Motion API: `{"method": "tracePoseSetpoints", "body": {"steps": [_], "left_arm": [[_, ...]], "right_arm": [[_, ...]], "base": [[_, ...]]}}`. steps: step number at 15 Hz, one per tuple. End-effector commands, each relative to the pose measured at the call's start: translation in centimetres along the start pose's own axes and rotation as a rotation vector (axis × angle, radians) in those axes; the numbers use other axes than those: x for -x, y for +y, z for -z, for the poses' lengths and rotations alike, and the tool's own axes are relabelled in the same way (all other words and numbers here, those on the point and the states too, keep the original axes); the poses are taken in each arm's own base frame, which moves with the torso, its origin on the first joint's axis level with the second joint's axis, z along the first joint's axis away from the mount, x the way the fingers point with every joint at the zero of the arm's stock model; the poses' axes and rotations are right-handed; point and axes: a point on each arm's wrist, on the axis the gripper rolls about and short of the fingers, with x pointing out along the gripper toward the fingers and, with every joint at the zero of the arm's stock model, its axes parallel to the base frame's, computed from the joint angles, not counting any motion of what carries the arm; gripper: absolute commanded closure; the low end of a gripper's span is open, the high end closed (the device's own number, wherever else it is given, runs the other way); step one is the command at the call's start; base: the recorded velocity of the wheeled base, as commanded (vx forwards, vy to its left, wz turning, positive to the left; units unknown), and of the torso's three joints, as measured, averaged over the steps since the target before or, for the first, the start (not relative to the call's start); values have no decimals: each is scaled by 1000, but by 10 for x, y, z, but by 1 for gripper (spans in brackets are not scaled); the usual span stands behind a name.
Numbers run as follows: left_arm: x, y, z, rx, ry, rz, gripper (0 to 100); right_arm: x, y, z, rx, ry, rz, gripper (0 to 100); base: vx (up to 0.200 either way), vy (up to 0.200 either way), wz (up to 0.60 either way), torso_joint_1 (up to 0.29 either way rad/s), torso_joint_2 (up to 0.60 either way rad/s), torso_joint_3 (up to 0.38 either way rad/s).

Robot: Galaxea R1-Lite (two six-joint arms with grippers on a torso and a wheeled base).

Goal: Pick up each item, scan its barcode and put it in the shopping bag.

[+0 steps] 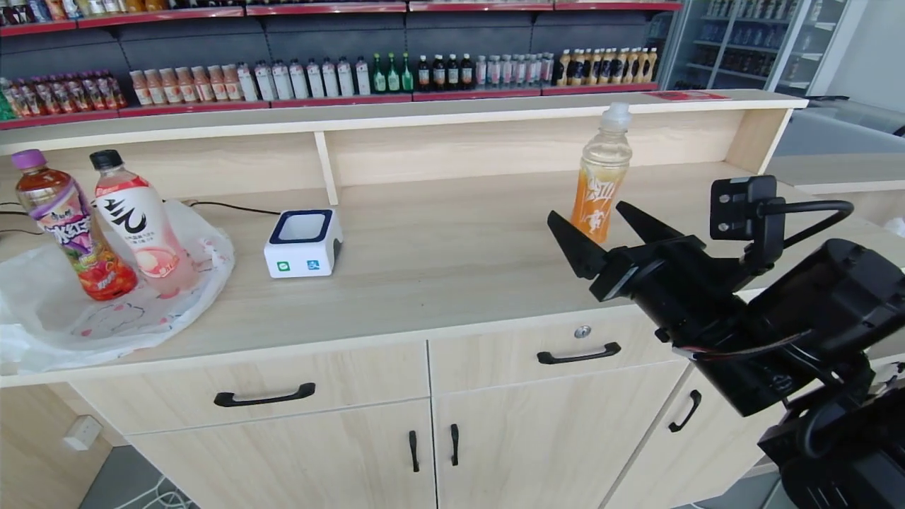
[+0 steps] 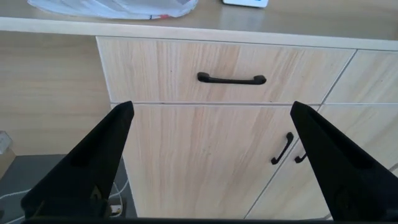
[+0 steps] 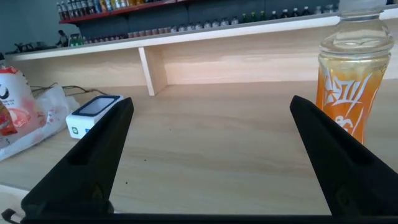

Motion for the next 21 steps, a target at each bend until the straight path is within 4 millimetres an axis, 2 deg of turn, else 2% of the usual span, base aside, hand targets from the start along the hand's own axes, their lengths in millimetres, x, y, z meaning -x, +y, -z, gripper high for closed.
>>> {"method": "tracePoseSetpoints", "body": {"steps": [1,5,7,14,18,21], "left_arm": [[0,0,0,-1,1,-1,0],[0,0,0,-1,0,-1,0],[0,0,0,-1,0,0,0],[0,0,0,-2,0,0,0],[0,0,0,-5,0,2,0],[0,0,0,-5,0,2,0]], "right_arm": [[-1,0,4,1,11,0,0],[-2,2,7,0,20,-6,0],[-2,3,7,-1,21,-9,0],[-2,6,10,-4,29,-19,0],[-2,7,12,-2,32,-21,0],[-11,-1,23,28,50,6,0]], "base": [[0,-200,0,7,7,12],[0,-200,0,2,0,7],[200,-200,0,-5,0,2],[200,0,0,2,1,4],[0,0,0,0,0,0],[0,0,0,0,0,0]]}}
